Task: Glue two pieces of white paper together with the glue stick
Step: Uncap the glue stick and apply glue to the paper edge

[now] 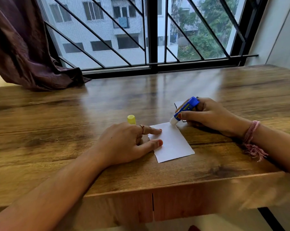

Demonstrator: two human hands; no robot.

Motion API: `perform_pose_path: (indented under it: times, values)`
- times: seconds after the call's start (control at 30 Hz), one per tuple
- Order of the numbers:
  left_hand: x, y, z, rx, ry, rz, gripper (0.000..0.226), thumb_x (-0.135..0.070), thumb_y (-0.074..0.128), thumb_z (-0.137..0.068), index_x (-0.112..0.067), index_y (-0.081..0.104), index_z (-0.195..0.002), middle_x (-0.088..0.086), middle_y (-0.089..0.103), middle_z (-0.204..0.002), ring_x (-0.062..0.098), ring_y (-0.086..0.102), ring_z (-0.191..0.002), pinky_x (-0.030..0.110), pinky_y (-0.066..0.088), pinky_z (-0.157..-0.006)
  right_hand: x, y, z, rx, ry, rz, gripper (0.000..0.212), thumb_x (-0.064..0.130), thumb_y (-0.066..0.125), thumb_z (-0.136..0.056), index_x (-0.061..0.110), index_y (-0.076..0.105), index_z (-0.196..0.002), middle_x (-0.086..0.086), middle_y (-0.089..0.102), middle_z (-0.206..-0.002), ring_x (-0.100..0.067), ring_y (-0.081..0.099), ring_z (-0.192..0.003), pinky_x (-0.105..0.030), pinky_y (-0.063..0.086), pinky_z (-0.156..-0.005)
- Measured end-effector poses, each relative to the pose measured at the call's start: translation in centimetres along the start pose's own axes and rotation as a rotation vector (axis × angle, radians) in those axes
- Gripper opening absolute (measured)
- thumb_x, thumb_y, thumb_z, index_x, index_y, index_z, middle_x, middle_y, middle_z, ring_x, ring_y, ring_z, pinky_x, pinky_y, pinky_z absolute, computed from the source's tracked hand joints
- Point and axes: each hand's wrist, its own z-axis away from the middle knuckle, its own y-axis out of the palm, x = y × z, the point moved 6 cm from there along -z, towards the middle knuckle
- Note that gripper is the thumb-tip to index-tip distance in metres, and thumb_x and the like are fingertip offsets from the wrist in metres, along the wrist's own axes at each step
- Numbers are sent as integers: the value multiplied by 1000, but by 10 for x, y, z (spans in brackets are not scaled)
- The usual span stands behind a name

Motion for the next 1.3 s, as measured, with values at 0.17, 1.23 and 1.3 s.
perform_pose_path:
  times: [0.17,1.23,1.3]
  values:
    - [-1,0,0,6,-4,-13,59,-78,29,-74,-53,54,-121,-25,50,-51,-6,50,-57,19,25,-48,3,2,1,41,-3,-36,11,8,64,-85,1,67,-92,-21,58,-73,-25,48,-64,-34,38,-61]
    - [1,1,0,-14,-14,-17,67,-82,23,-68,-54,55,-119,-16,48,-46,-3,50,-54,21,25,-47,2,2,4,115,-49,-40,4,19,69,-78,17,71,-80,-12,51,-61,-21,43,-53,-26,34,-48]
    - [1,2,0,1,-16,-17,65,-81,24,-69,-54,54,-120,-27,50,-51,-5,50,-56,21,25,-48,4,3,4,131,-45,-22,6,24,68,-74,20,72,-77,-11,53,-60,-21,45,-53,-24,36,-48]
